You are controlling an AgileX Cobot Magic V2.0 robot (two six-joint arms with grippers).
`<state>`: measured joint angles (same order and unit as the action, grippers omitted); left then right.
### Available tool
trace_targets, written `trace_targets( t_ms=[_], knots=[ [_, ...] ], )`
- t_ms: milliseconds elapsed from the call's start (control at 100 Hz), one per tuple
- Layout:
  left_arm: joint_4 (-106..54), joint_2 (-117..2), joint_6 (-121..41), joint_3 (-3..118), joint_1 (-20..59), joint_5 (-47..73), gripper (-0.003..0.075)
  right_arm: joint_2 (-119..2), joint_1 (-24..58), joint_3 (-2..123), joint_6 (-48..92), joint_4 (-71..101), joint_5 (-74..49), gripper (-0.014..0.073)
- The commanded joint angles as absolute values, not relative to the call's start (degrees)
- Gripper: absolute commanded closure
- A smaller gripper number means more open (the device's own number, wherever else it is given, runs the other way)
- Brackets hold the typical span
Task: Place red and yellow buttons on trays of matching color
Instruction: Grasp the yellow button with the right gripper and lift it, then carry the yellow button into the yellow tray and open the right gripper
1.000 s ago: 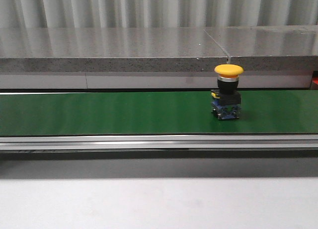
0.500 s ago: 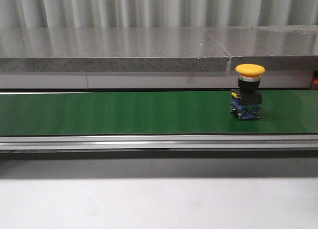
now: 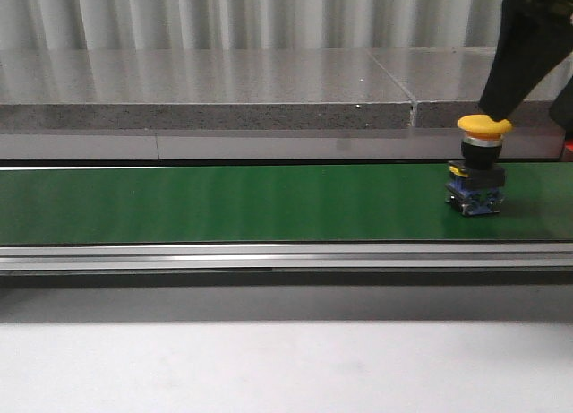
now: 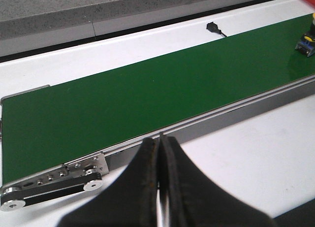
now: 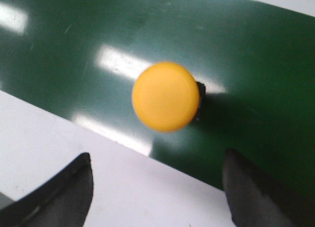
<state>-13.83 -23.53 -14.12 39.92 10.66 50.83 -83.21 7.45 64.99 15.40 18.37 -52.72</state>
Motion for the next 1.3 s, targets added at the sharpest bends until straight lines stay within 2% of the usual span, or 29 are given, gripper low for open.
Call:
trace_targets(
  t_ms=[0,140,210,380,430,600,830,1290],
  knots=[
    [-15.32,-24.00,-13.69,41.38,11.04,47.11,0.0741,-83.82,7.49,67.82,17.15,19.14,-48.82,0.0044],
    [-15.32,-24.00,-13.69,41.38,11.04,47.11,0.0741,-86.78,7.49,67.99,18.34,18.08,-45.73,0.0047],
    [-15.32,-24.00,-13.69,41.38,11.04,47.11,0.0741,-87.78,7.49,67.99,18.34,17.22,-45.47,0.0083],
    [-15.32,-24.00,-13.69,41.38,11.04,47.11,0.0741,-88.58,7.39,67.99,18.34,16.61,-44.89,0.0322],
    [-15.32,-24.00,-13.69,41.38,11.04,47.11,0.0741,-88.51,7.39,67.99,18.29,16.61,-44.49,0.0356],
    [-15.32,-24.00,-13.69,41.38,11.04,47.11,0.0741,-87.63,7.36,67.99,17.83,16.61,-44.55,0.0358],
    [-15.32,-24.00,-13.69,41.38,11.04,47.11,0.0741,-82.73,4.05,66.94,10.30,16.61,-44.73,0.0358],
    [-15.32,-24.00,-13.69,41.38,11.04,47.11,0.0741,-71.76,-12.56,57.87,6.83,16.48,-45.99,0.0358]
  ],
)
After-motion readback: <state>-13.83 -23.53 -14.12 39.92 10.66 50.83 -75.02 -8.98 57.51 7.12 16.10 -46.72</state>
